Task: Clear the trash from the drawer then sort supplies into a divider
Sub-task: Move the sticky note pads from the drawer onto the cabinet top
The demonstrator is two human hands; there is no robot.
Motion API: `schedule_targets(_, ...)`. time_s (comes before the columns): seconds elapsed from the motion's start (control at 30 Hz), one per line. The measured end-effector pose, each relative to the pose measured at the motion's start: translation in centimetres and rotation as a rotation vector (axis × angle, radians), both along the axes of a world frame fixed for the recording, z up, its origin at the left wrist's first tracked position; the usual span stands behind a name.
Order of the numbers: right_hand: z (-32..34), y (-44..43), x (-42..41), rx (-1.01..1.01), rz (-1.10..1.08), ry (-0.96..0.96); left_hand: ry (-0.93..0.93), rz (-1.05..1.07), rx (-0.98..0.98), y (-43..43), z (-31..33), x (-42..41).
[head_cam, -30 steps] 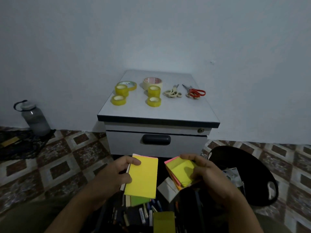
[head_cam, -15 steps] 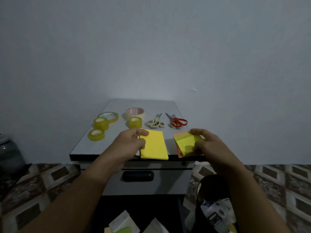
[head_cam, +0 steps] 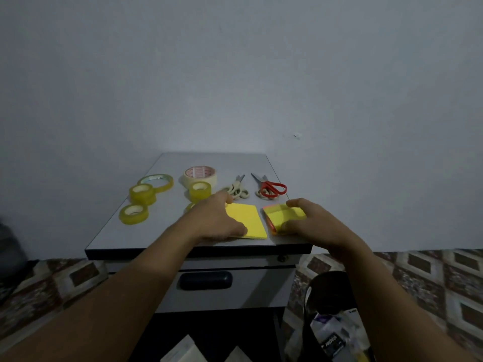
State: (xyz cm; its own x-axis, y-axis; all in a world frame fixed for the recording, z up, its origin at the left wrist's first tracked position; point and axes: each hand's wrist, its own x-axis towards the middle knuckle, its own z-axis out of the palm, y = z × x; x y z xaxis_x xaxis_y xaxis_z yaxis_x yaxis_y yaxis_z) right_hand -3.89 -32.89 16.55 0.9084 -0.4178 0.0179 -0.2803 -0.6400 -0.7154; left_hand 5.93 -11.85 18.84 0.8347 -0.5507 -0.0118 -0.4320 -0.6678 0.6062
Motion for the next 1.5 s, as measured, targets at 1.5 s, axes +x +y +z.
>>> schedule_targets(1.5, -2.2, 3.8, -4.0, -0.275, -0.193, -0.348, -0.249, 0.017, -0.236, 5.6, -3.7, -3.0)
